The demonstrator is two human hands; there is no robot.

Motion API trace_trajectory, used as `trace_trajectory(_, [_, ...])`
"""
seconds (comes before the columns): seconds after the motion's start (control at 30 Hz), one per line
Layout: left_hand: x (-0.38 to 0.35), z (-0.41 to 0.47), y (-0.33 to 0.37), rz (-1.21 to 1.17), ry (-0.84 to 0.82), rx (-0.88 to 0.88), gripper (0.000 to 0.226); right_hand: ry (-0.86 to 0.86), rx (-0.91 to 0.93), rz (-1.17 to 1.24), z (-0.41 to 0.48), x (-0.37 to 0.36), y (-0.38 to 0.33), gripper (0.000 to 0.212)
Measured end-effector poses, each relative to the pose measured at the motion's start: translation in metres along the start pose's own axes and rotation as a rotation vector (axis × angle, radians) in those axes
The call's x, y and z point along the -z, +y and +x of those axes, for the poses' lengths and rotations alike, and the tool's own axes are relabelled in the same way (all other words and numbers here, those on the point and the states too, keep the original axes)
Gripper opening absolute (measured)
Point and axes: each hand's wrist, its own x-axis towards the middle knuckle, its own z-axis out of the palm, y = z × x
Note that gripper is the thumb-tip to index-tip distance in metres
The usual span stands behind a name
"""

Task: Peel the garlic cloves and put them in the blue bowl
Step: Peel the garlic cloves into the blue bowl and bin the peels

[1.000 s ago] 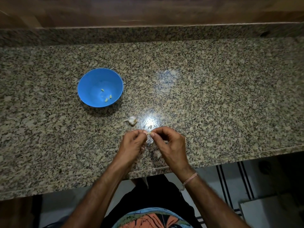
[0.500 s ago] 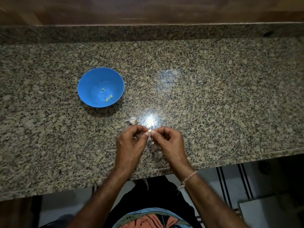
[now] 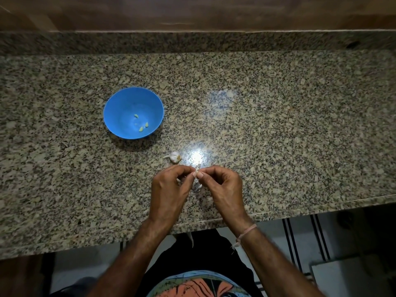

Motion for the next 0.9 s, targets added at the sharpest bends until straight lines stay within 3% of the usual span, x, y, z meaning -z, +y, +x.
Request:
trace_trajectory(0.7, [-0.0007, 0.0008, 0.0006, -0.109, -0.017, 0.2, 0.013, -0.023, 0.072, -0.028, 0.001, -0.0032, 0.0051, 0.014])
trace_trajectory(0.9, [-0.0008, 0.0013, 0.0031, -0.028, -0.007, 0.161, 0.003, -0.01, 0.085, -0.071, -0.0003, -0.0053, 0.0061, 0.011])
